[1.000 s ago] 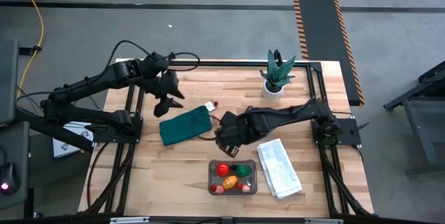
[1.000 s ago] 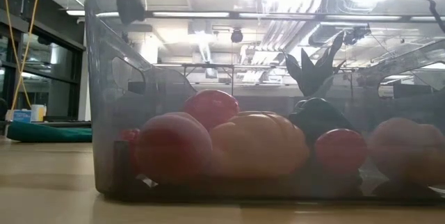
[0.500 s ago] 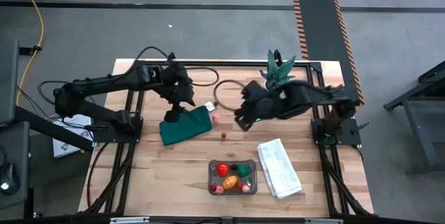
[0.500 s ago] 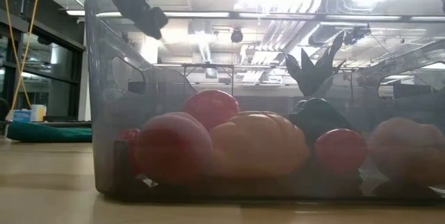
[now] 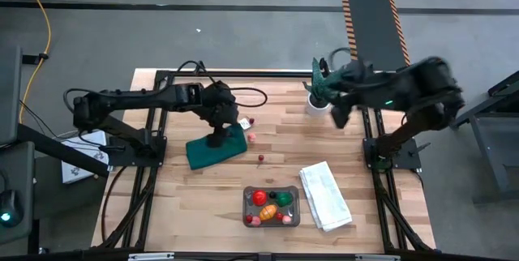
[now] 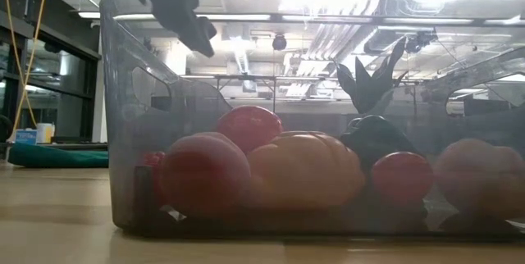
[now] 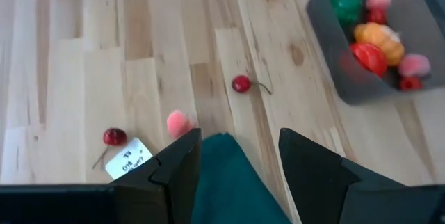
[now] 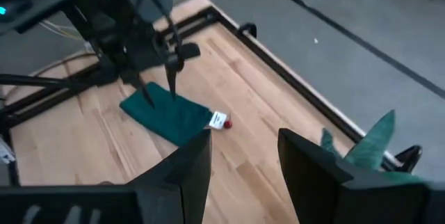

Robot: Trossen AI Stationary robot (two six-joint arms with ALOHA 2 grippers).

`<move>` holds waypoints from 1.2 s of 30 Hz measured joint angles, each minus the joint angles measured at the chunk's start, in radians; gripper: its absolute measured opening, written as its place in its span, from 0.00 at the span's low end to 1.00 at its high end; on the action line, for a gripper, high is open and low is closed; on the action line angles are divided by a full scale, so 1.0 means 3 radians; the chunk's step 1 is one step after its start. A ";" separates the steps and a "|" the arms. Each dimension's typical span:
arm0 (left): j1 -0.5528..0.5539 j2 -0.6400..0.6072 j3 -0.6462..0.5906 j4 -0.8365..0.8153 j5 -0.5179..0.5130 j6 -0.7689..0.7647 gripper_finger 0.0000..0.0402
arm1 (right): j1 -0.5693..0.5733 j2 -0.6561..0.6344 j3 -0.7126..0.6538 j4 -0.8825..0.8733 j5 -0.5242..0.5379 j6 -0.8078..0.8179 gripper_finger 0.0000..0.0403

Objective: Pick and placing Produce into tupperware
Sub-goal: Put the pink peach into the black bin

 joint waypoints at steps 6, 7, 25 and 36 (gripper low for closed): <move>-0.0114 0.0138 0.0001 0.0284 -0.0209 -0.0129 0.45 | 0.0000 -0.0302 0.0000 0.0001 -0.0014 -0.0246 0.39; -0.0134 0.0168 0.0000 0.0302 -0.0224 -0.0137 0.45 | 0.0000 -0.0339 0.0000 0.0000 -0.0043 -0.0278 0.39; -0.0188 0.0589 0.0000 0.0638 -0.0207 -0.0463 0.45 | 0.0000 -0.0672 -0.0314 0.0225 -0.0660 -0.0746 0.39; -0.0188 0.0586 0.0000 0.0647 -0.0221 -0.0545 0.45 | -0.0423 -0.2004 -0.3209 0.2097 -0.1477 -0.0351 0.39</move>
